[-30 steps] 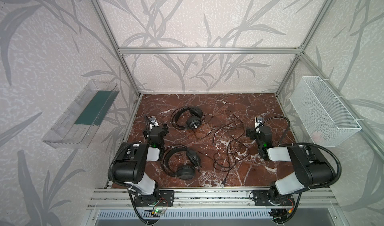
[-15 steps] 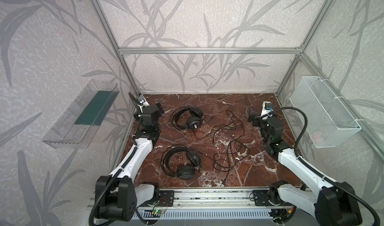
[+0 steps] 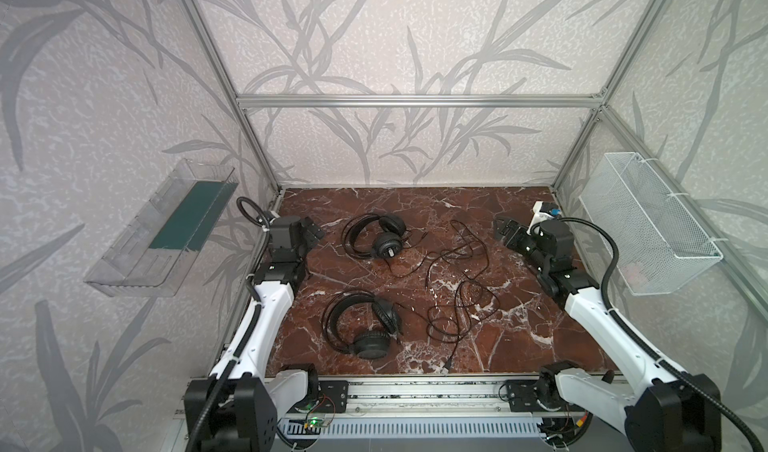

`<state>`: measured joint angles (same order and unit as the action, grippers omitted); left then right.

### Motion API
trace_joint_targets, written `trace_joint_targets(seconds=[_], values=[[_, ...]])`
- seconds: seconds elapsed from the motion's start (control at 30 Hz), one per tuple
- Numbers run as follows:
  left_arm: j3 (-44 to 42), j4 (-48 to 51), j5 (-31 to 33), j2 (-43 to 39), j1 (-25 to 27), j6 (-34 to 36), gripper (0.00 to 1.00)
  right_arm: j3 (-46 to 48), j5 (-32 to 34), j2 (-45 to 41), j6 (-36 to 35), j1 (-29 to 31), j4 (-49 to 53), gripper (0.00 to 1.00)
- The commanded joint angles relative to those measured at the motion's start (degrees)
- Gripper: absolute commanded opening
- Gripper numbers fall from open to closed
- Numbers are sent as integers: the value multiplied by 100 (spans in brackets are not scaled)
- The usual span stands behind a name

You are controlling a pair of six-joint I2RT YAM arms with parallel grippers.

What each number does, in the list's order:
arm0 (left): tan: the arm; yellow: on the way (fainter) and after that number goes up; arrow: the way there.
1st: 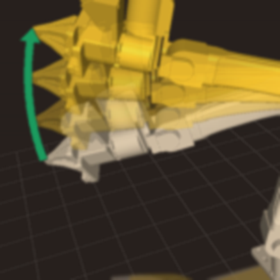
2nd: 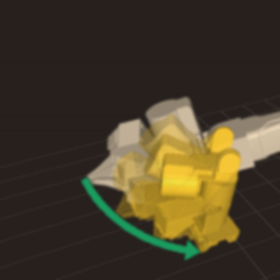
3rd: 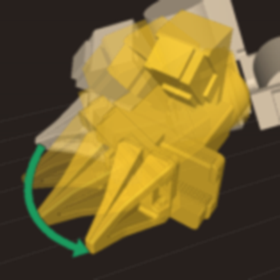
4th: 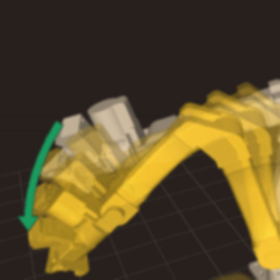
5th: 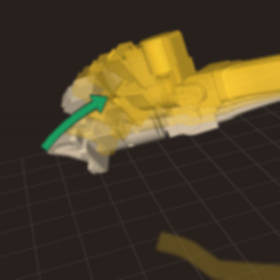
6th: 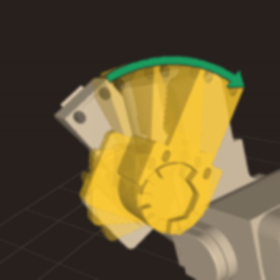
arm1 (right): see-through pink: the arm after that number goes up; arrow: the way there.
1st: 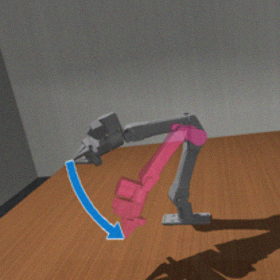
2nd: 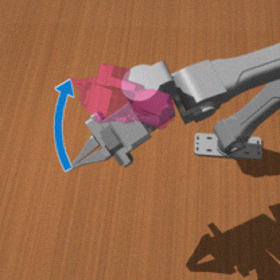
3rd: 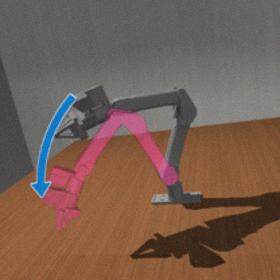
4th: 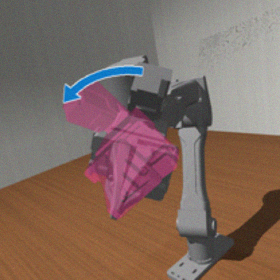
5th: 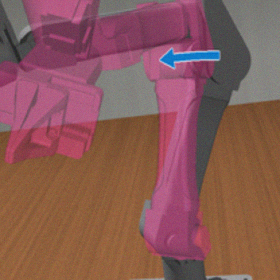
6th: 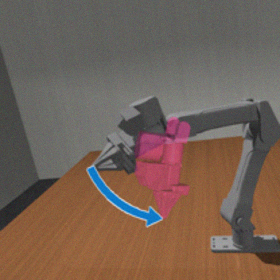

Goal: Wrap the headphones
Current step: 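Grasp the farther headphones' headband with the left gripper while the right reaches the cable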

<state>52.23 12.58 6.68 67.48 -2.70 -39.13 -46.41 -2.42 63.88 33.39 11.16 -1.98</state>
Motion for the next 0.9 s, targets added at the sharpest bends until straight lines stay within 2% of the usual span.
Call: trace_joint_targets(seconds=[0.0, 0.13, 0.27, 0.4, 0.5, 0.6, 0.77, 0.87], values=[[758, 612, -692, 804, -12, 423, 99, -323, -346, 247, -333, 242, 597, 99], [1684, 1371, -838, 1735, -19, 1072, 97, -520, 30, 618, -586, 725, 719, 99], [2675, 2334, -363, 2610, -16, 1683, 97, -587, 469, 795, -566, 1180, 1027, 99], [3459, 2942, -637, 3369, 3, 2272, 96, -355, 702, 608, -461, 1440, 1040, 99], [4203, 3685, -864, 3976, 84, 2467, 96, -189, 799, 417, -299, 1520, 1020, 99], [4616, 3956, -1121, 4374, 282, 2711, 96, -79, 655, 298, -128, 1594, 879, 99], [5145, 4322, -749, 4973, 675, 3002, 96, -28, 717, 309, -129, 1812, 825, 99], [5456, 4487, -823, 5286, 783, 3076, 96, -82, 725, 370, -170, 1885, 839, 99]])
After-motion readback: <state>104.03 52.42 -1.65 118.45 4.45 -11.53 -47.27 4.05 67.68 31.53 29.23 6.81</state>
